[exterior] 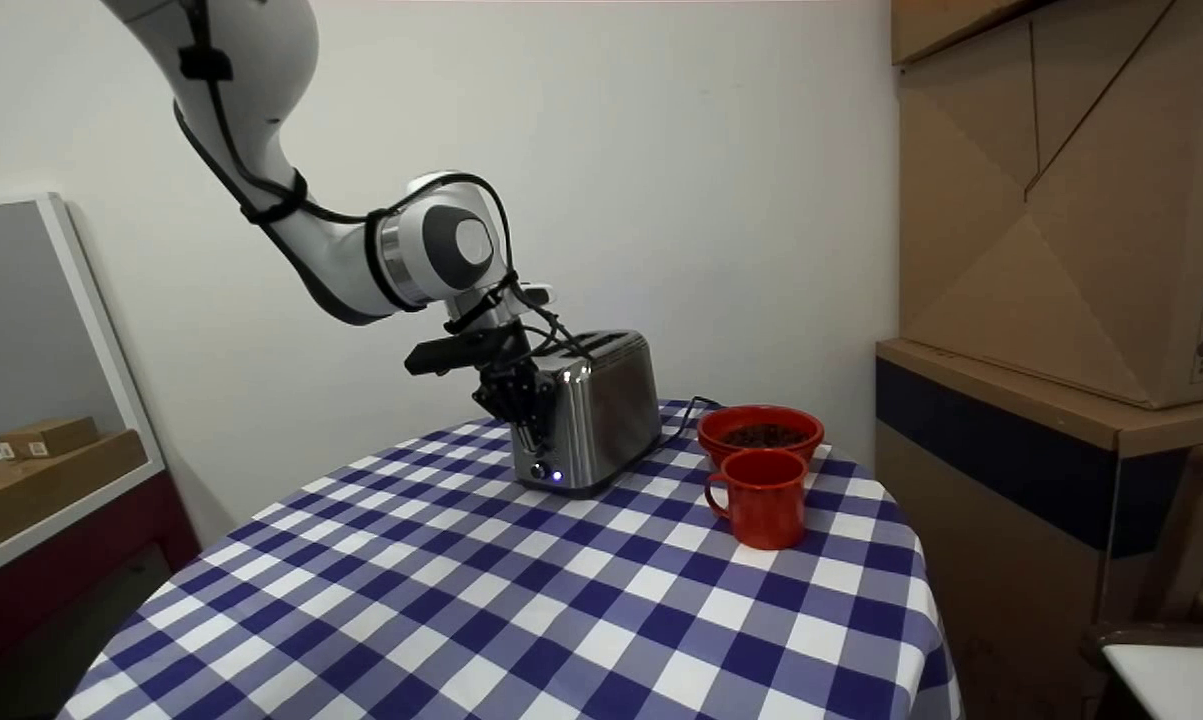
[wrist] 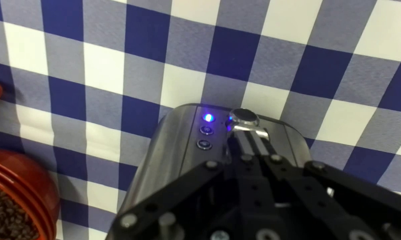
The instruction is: Turn the toaster on
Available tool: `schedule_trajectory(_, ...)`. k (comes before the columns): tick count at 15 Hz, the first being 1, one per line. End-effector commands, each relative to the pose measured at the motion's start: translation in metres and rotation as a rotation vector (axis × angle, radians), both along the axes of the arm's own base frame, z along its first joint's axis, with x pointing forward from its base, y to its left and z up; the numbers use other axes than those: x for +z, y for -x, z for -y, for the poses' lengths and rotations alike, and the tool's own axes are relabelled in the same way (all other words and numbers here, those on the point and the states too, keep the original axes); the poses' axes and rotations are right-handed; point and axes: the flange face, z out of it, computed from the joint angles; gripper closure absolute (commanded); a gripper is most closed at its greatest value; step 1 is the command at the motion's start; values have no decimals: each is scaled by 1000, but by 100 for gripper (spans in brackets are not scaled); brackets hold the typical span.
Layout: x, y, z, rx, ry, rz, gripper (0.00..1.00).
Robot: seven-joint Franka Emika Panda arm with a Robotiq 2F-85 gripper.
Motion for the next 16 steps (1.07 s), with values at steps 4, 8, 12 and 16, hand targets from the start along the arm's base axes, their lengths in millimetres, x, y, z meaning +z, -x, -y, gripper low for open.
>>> schedule_trajectory(4,-2,-7,-7,4,-20,-11,100)
schedule_trajectory(8,31,-3,-5,0,-43,-15,100)
schedule_trajectory(12,80,8,-7,-1,-47,-23,100)
schedule_trajectory(16,138,36,-12,6,-62,-69,100)
